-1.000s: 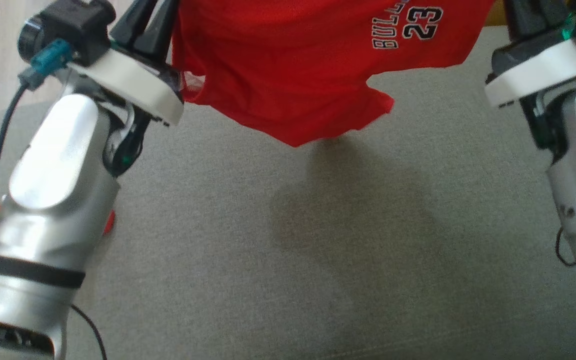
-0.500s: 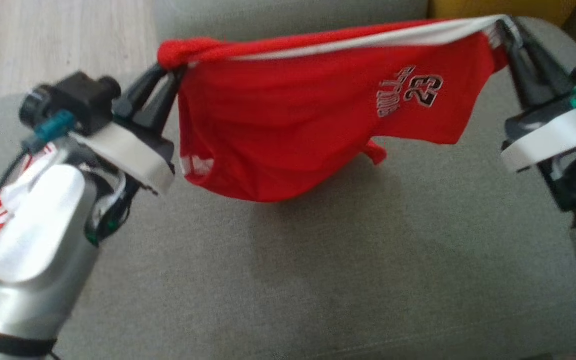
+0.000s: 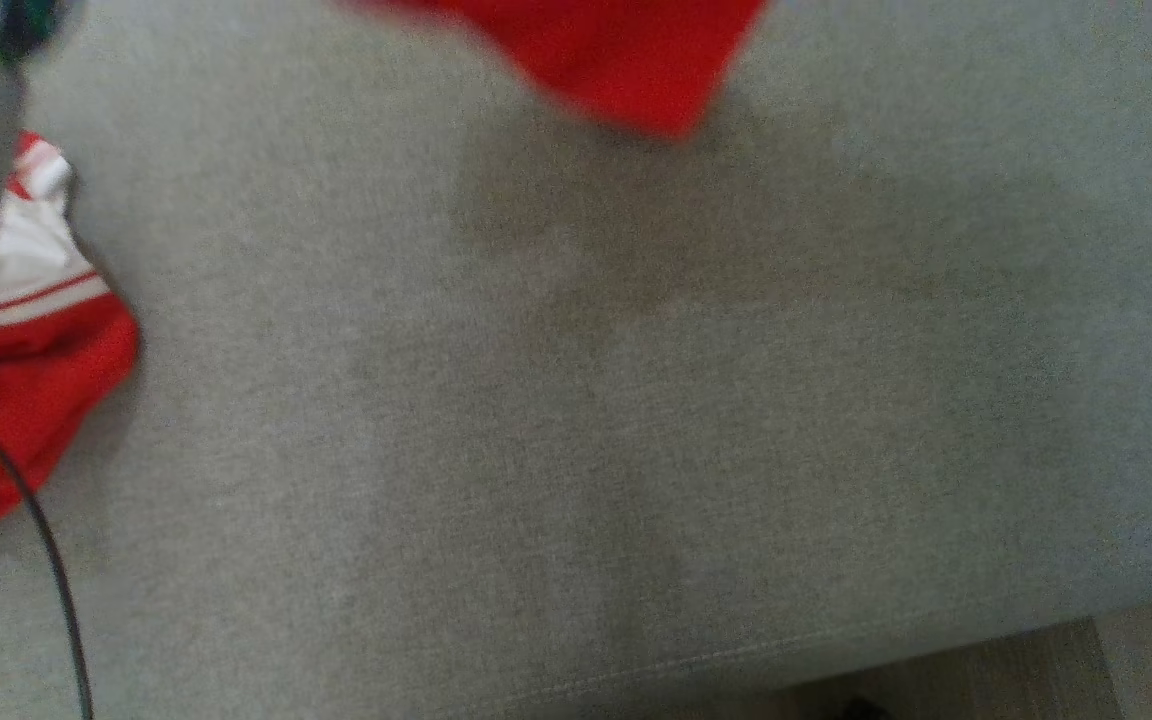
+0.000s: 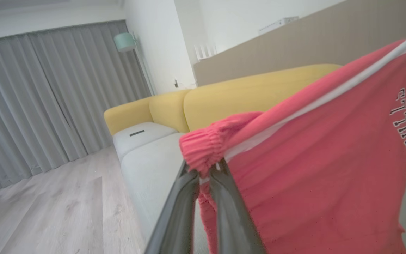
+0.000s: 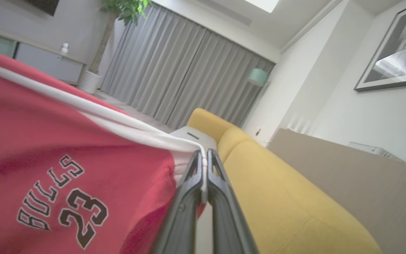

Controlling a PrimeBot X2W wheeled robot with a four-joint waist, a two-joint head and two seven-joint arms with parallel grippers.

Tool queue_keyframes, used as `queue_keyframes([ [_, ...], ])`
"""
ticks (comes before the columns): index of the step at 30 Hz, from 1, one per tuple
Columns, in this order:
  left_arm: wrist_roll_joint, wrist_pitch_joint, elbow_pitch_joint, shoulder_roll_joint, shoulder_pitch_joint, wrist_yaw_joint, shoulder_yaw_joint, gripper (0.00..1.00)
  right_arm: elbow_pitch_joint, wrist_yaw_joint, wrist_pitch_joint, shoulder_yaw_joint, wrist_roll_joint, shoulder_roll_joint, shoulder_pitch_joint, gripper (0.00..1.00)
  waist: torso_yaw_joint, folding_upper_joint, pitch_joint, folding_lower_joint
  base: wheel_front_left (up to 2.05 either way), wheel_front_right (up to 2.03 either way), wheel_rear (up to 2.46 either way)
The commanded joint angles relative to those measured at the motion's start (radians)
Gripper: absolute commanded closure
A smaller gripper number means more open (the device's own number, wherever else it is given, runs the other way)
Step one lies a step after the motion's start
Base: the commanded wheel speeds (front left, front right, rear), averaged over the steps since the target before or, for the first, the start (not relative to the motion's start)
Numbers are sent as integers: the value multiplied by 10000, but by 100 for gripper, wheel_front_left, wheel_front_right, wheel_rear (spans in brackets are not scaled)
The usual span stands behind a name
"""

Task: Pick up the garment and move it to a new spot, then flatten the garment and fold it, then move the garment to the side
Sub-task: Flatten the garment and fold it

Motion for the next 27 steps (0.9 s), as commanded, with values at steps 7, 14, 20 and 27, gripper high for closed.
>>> queue_keyframes([
  [7, 228, -1482, 1760, -405, -2263, -21, 477, 100, 2342, -11, -1866, -1283, -1307, 575, -2317, 100, 208, 0, 1063, -3, 0, 0, 0],
  [14, 20, -1729, 2442, -1204, -801, -52, -170, 100, 3348, -11, -2075, -1208, -1573, 1100, -607, 100, 506, 0, 903, -3, 0, 0, 0],
  [20, -267, -1735, 1825, -1103, 1677, -57, -1007, 100, 3672, -11, -2079, 189, -812, 823, 1549, 100, 598, 0, 466, -3, 0, 0, 0],
  [27, -530, -1737, 1408, -629, 3954, -58, -1787, 100, 3812, -11, -2080, 2324, 646, -236, 3025, 100, 613, 0, -330, -3, 0, 0, 0],
])
